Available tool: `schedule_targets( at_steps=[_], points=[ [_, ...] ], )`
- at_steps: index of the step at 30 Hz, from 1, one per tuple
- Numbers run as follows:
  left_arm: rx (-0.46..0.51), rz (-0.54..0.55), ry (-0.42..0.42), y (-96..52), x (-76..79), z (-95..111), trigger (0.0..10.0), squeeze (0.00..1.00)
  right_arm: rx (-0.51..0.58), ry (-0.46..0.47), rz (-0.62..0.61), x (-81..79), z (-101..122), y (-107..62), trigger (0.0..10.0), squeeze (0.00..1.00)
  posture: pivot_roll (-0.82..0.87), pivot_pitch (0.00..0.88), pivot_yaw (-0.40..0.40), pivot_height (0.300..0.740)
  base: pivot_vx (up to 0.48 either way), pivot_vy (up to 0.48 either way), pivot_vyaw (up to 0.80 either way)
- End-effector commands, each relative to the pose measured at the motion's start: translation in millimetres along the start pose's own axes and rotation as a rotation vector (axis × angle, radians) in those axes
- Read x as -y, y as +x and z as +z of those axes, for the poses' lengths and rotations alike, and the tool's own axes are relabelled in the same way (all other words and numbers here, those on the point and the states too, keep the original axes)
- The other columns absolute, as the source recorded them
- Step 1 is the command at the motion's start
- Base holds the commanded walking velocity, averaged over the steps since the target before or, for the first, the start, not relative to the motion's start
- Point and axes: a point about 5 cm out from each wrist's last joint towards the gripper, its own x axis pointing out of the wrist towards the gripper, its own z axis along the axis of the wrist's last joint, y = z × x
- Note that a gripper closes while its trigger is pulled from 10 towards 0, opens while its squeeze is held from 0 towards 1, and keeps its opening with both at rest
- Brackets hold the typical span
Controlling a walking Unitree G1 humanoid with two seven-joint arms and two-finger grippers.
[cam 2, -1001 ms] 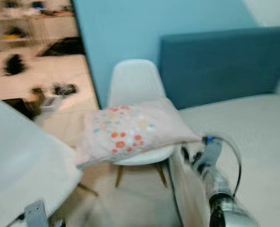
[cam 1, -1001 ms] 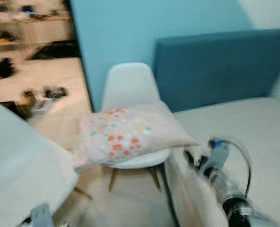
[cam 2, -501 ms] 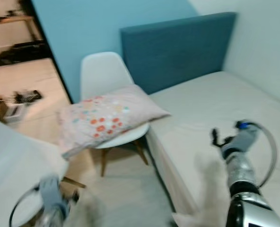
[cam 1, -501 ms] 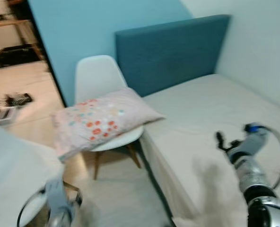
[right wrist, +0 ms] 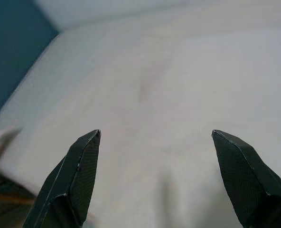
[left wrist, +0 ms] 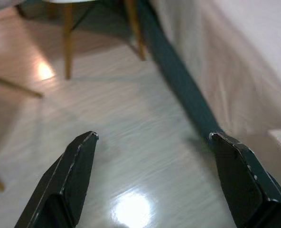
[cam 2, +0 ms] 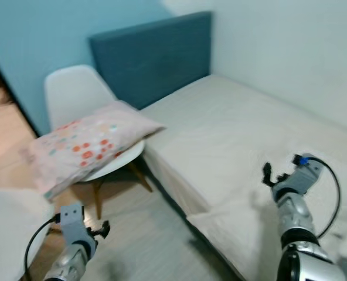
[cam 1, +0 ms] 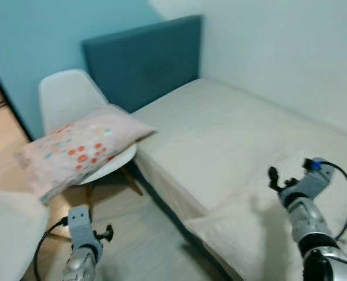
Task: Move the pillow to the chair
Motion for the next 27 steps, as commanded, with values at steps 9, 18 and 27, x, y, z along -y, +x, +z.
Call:
schedule_targets(
  at_steps=[9,18,27],
  points=[
    [0.02,0.012,0.009,-1.6,-11.7,2,10.0,0.0,-0.019,0.026,-0.009,-5.3,-9,-1.1,10.0,0.0,0.07,0.0,0.061,0.723,0.0,0.0,-0.7],
    [0.017,0.001,0.007,-6.3,-19.1,-4,10.0,0.0,-0.053,0.093,0.145,-41.7,-28,-2.7,10.0,0.0,0.07,0.0,0.058,0.723,0.254,0.0,-0.21],
    [0.016,0.018,-0.003,-9.1,-24.8,-7,10.0,0.0,-0.155,0.009,0.198,-53.5,-59,-13.2,10.0,0.0,0.07,0.0,0.055,0.723,0.48,0.0,-0.16]
  ],
)
